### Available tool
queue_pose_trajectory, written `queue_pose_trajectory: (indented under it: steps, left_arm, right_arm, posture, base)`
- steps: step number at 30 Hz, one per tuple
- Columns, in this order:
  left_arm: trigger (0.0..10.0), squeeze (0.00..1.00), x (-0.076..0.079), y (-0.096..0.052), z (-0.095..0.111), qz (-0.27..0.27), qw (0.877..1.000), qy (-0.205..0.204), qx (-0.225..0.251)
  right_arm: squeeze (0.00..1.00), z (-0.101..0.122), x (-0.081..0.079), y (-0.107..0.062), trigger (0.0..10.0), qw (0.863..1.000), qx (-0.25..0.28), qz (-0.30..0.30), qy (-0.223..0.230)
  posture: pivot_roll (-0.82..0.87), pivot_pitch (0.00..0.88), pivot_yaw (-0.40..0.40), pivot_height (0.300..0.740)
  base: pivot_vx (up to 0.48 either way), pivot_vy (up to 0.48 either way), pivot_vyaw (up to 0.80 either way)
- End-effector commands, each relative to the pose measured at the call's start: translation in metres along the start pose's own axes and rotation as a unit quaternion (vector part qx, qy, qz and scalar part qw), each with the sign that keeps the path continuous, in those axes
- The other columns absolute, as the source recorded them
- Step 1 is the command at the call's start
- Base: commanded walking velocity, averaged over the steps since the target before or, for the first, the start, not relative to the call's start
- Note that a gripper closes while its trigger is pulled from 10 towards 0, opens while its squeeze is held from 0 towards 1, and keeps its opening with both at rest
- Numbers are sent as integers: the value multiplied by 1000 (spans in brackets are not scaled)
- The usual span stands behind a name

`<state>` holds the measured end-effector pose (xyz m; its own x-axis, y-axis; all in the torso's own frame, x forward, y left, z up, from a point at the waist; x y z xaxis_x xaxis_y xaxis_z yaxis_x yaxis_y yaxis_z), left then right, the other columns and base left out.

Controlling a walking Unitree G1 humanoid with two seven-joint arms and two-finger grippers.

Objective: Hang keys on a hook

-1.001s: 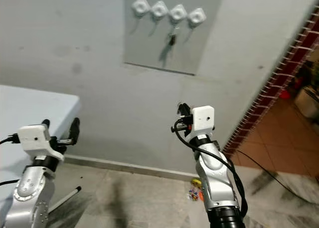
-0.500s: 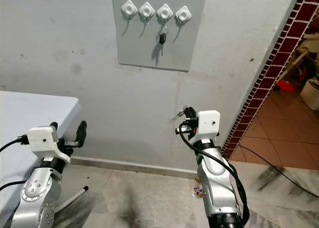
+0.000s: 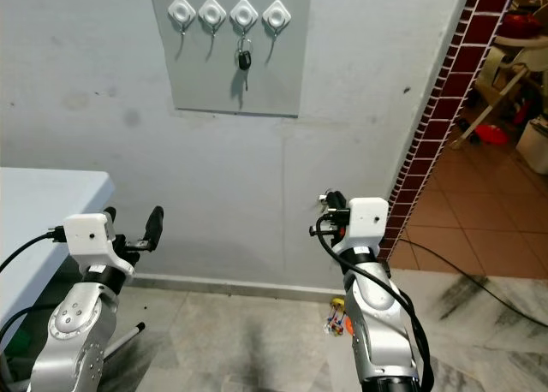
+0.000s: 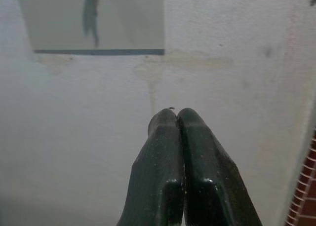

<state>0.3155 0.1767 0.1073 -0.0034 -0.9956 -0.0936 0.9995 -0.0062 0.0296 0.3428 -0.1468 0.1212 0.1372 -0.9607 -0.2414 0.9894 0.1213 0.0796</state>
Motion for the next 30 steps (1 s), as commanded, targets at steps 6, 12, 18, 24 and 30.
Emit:
queue_pose_trajectory:
  steps: [6,12,18,24,30]
  left_arm:
    - [10000,0,0,-1,-2,3,1000,-9,-6]
    - [10000,0,0,-2,-2,8,1000,-15,-7]
    - [10000,0,-2,-2,-4,17,1000,-6,-12]
    - [10000,0,0,-3,-4,11,1000,-4,-11]
    - [10000,0,-2,-2,-10,16,999,-27,-31]
  right_arm:
    - [0,6,-3,-1,10000,1000,1,15,2]
    - [0,6,-2,-2,10000,1000,1,17,-3]
    - [0,7,-2,-2,10000,1000,-1,19,-3]
    - [0,7,-2,-2,10000,1000,-1,19,-1]
    - [0,6,0,-9,10000,1000,-5,18,-5]
  posture:
    - [-90,0,-19,740]
    - [-87,0,-25,740]
    - [-88,0,-25,740]
    - [-88,0,-25,740]
    - [-104,0,-23,740]
  base:
    - [0,0,0]
    - [208,0,0]
    - [0,0,0]
    - [0,0,0]
    - [0,338,0]
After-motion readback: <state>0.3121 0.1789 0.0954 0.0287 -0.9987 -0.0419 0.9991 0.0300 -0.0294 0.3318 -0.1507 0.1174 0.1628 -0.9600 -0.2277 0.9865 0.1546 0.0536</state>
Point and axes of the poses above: a point about 5 cm out from each wrist's last joint towards the gripper, its own y axis pointing out of the wrist towards the gripper, its own z axis along the axis of the wrist's last joint, x = y × z, the point moved 5 cm from there along y, pointing out of the wrist towards the gripper, and after that the axes turned 11 degrees about y, right-handed, at the moved point
